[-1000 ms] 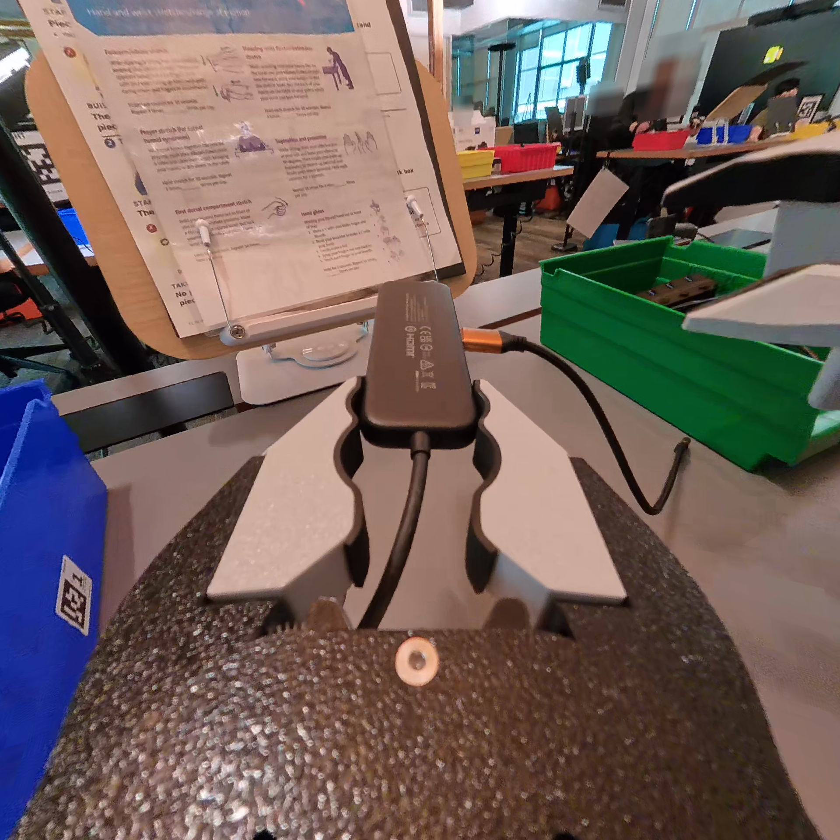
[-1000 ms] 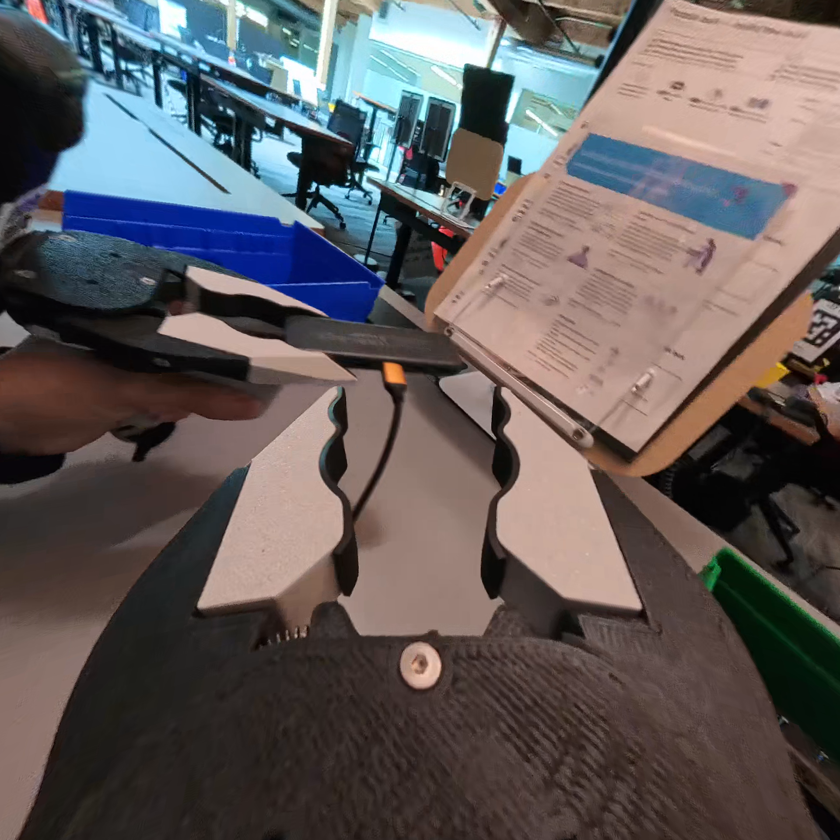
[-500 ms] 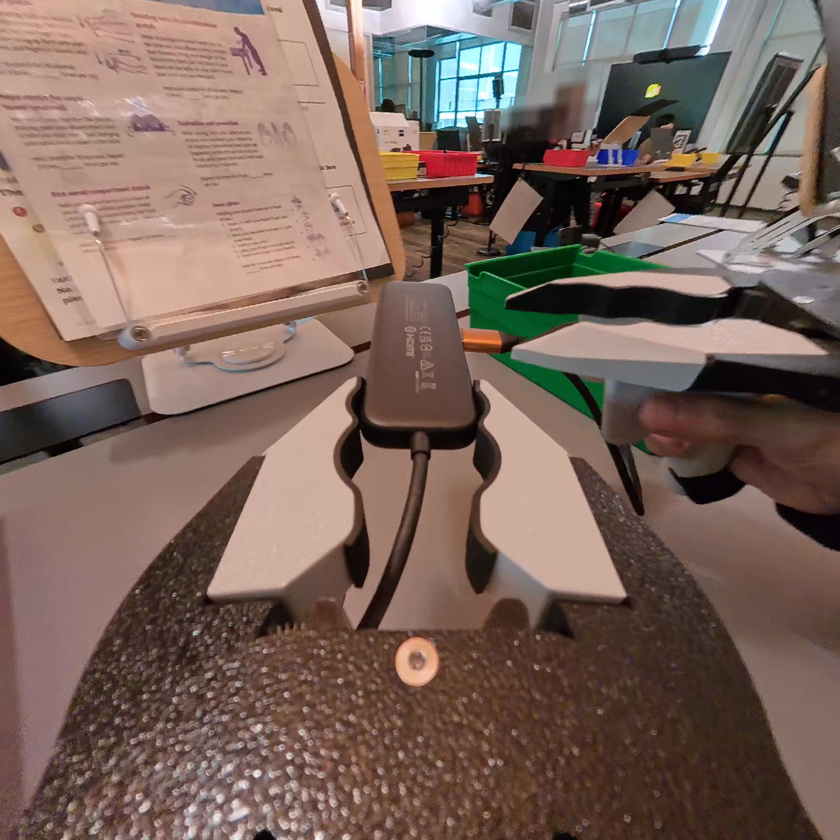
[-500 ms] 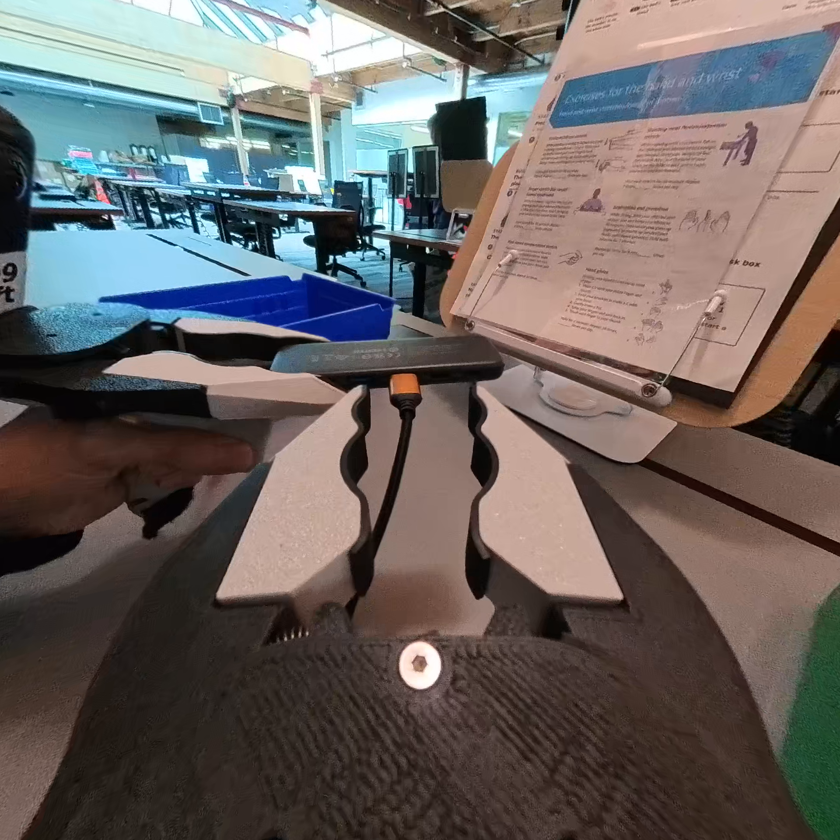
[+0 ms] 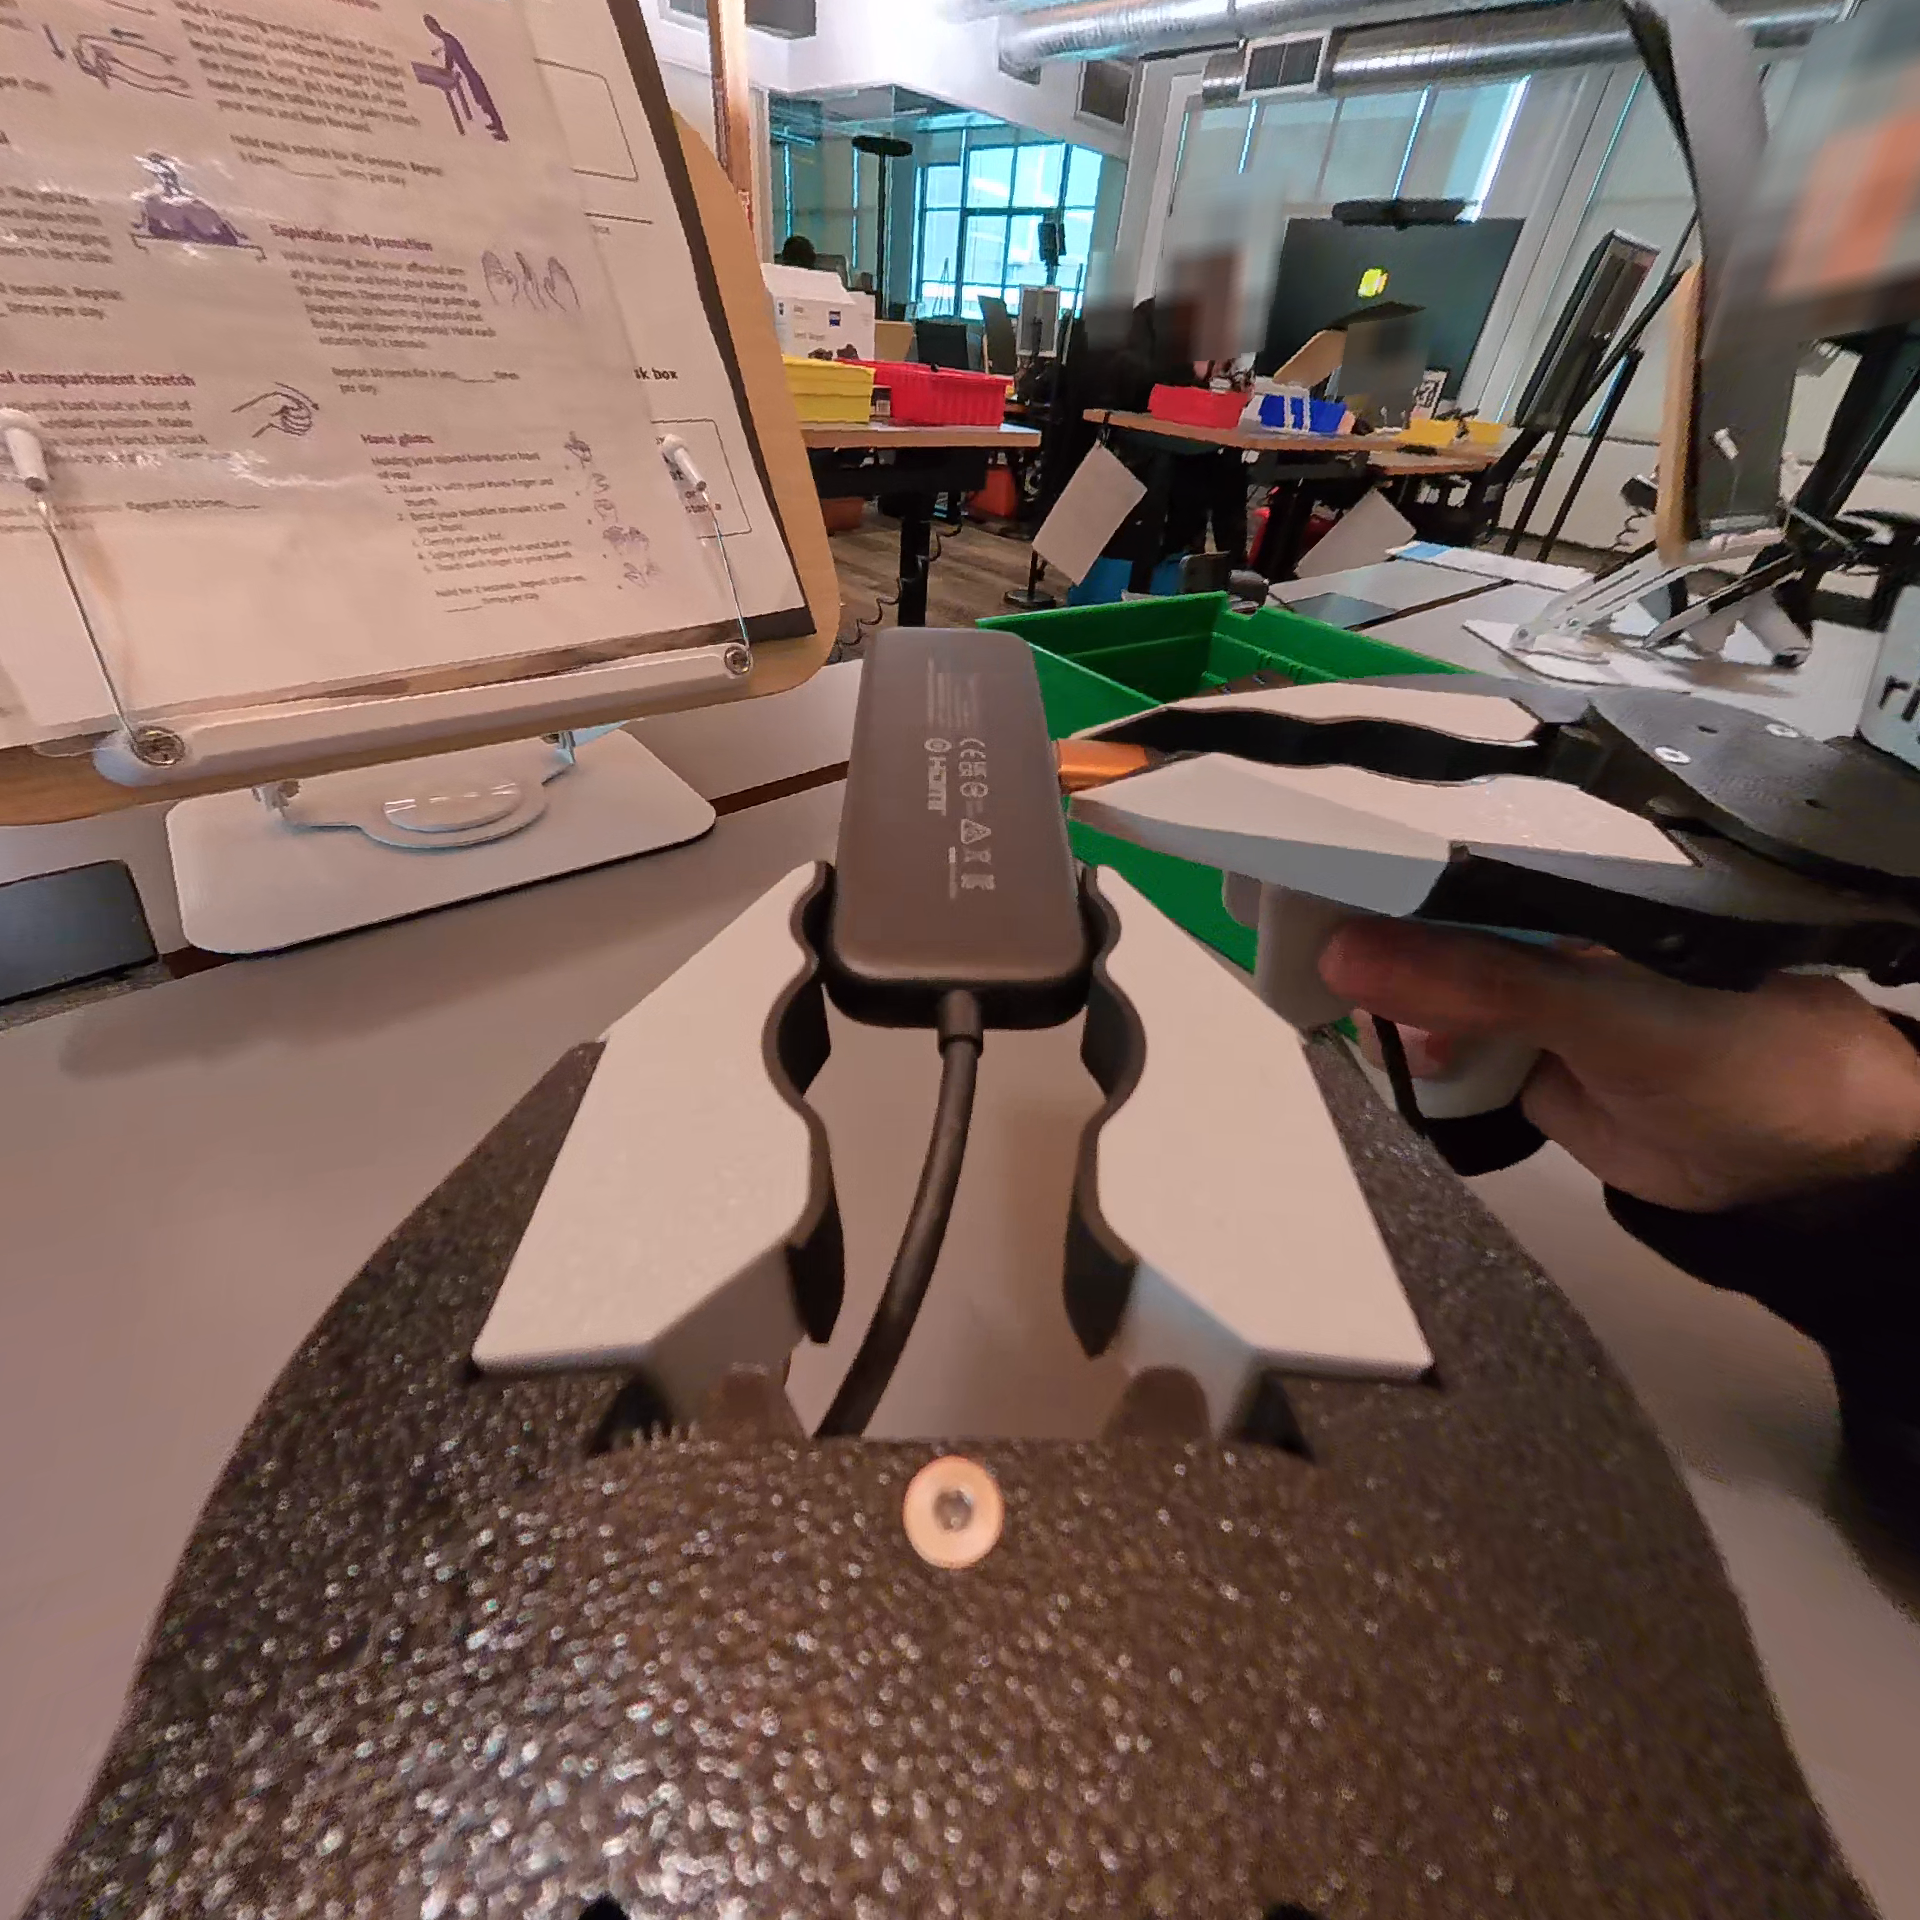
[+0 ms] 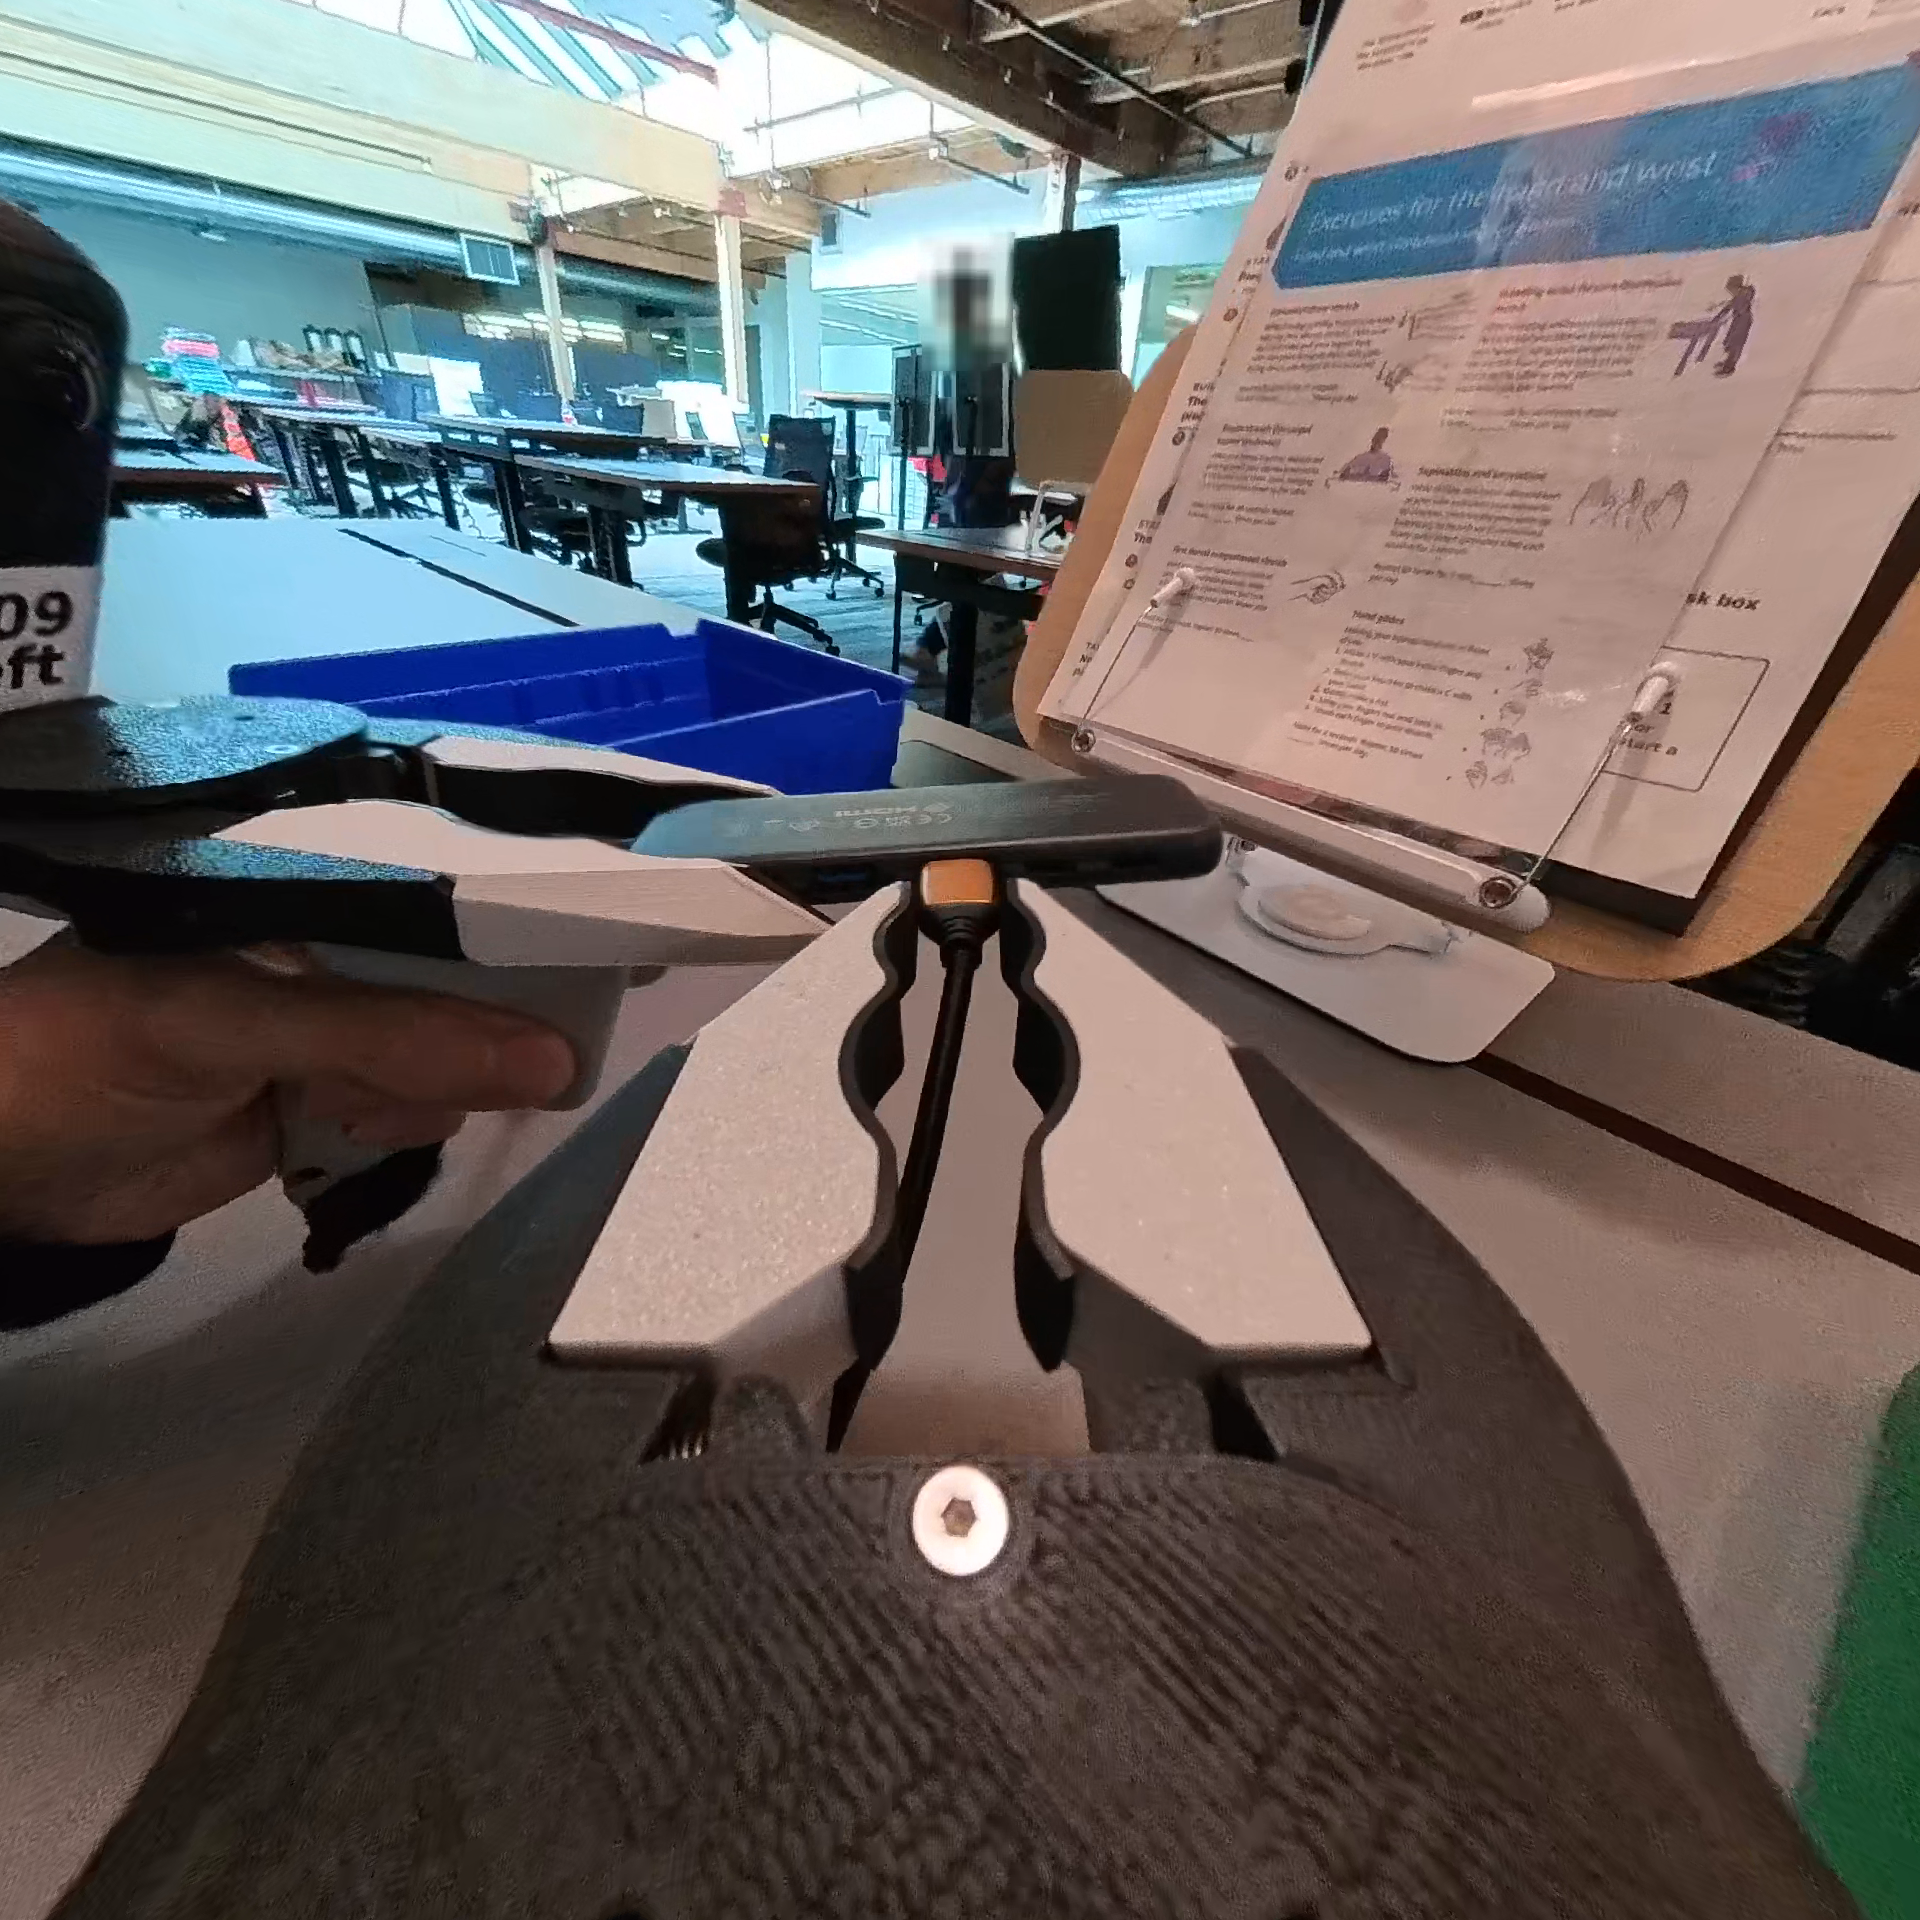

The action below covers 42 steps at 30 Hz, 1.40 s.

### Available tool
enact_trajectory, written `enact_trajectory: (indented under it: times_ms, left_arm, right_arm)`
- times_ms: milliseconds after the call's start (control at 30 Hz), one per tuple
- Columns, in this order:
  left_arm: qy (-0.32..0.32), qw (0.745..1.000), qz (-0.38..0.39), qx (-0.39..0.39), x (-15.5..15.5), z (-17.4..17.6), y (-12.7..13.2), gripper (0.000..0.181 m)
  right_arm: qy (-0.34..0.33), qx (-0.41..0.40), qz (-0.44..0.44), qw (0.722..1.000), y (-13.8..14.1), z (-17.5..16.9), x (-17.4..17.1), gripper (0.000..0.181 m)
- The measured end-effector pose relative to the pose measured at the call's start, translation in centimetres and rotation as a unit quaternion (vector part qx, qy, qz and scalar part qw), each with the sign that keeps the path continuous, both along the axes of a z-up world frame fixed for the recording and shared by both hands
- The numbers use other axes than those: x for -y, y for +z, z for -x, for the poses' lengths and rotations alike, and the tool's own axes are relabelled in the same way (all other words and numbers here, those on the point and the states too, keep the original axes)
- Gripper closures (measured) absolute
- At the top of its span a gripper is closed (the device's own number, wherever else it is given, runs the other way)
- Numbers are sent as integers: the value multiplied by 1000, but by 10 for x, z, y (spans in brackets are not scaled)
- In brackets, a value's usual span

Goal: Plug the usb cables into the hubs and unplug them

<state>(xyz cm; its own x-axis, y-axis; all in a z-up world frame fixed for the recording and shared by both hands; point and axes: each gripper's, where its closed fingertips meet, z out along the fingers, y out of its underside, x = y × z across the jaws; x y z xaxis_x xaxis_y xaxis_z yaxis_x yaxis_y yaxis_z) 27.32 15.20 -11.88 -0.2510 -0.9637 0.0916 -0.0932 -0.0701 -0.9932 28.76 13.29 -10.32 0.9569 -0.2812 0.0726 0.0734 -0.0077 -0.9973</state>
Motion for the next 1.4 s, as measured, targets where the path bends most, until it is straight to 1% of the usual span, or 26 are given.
enact_trajectory:
  times_ms: [33, 100, 233, 300, 333, 367, 400, 433, 467, 500, 533, 567, 600, 667, 700, 733, 767, 833, 900, 1000, 1067, 1100, 1200, 1300, 1400]
  left_arm:
    - [1, 1000, 2, -1, 0, 0, 0, 136]
    - [7, 1000, 3, 1, -2, 0, 1, 136]
    - [21, 999, 16, 20, -4, 2, 11, 136]
    - [36, 999, 2, 35, -6, 3, 17, 136]
    - [89, 995, -8, 42, -23, 3, 20, 136]
    - [156, 985, -36, 64, -53, 7, 28, 137]
    - [176, 982, -22, 72, -74, 13, 34, 137]
    - [143, 986, 28, 81, -78, 17, 43, 137]
    - [123, 987, 52, 95, -76, 21, 49, 136]
    - [124, 987, 29, 101, -73, 23, 49, 136]
    - [128, 987, -1, 101, -70, 22, 47, 136]
    - [130, 986, -18, 98, -67, 19, 45, 137]
    - [127, 987, -25, 98, -65, 18, 44, 136]
    - [115, 989, -15, 93, -61, 16, 38, 137]
    - [111, 990, -13, 86, -60, 14, 34, 137]
    - [110, 991, -13, 80, -60, 12, 31, 136]
    - [111, 991, -13, 77, -61, 12, 29, 136]
    - [105, 992, -6, 74, -60, 11, 27, 136]
    - [104, 992, -3, 73, -60, 11, 28, 137]
    - [103, 992, -4, 71, -60, 10, 27, 137]
    - [98, 993, -7, 68, -58, 9, 25, 137]
    - [97, 993, -8, 66, -57, 8, 24, 137]
    - [90, 994, -13, 59, -54, 6, 18, 137]
    - [86, 995, -17, 52, -52, 4, 14, 136]
    - [83, 995, -18, 50, -51, 3, 13, 136]
  right_arm:
    - [-2, 6, 1, 1000, 1, 0, -1, 167]
    - [-5, 1, 8, 1000, -1, 0, -2, 167]
    - [-7, -26, 6, 1000, 2, 1, -3, 167]
    - [-2, -33, 9, 999, 5, 4, -2, 168]
    - [-2, -43, 1, 999, 8, 6, 1, 167]
    - [1, -48, -9, 999, 13, 5, 5, 168]
    - [-4, -40, -22, 999, 19, 1, 11, 168]
    - [-11, -33, -28, 999, 25, -5, 17, 168]
    - [-21, -23, -46, 998, 34, -9, 24, 168]
    - [-21, -6, -76, 997, 47, -9, 30, 168]
    - [-5, 11, -98, 995, 63, -1, 33, 168]
    - [12, 33, -118, 992, 84, 9, 39, 168]
    - [14, 68, -145, 987, 109, 18, 52, 167]
    - [-10, 148, -199, 969, 160, 35, 93, 169]
    - [-34, 178, -221, 958, 179, 38, 117, 168]
    - [-64, 196, -236, 950, 192, 35, 141, 169]
    - [-94, 202, -245, 944, 199, 27, 163, 168]
    - [-150, 204, -261, 931, 203, 3, 205, 167]
    - [-199, 189, -279, 920, 197, -24, 238, 168]
    - [-238, 183, -275, 913, 180, -56, 261, 168]
    - [-225, 190, -262, 919, 171, -65, 255, 168]
    - [-230, 200, -245, 920, 166, -71, 250, 168]
    - [-208, 232, -170, 935, 154, -81, 225, 168]
    - [-200, 267, -149, 931, 171, -82, 218, 168]
    - [-207, 252, -136, 936, 184, -96, 216, 168]
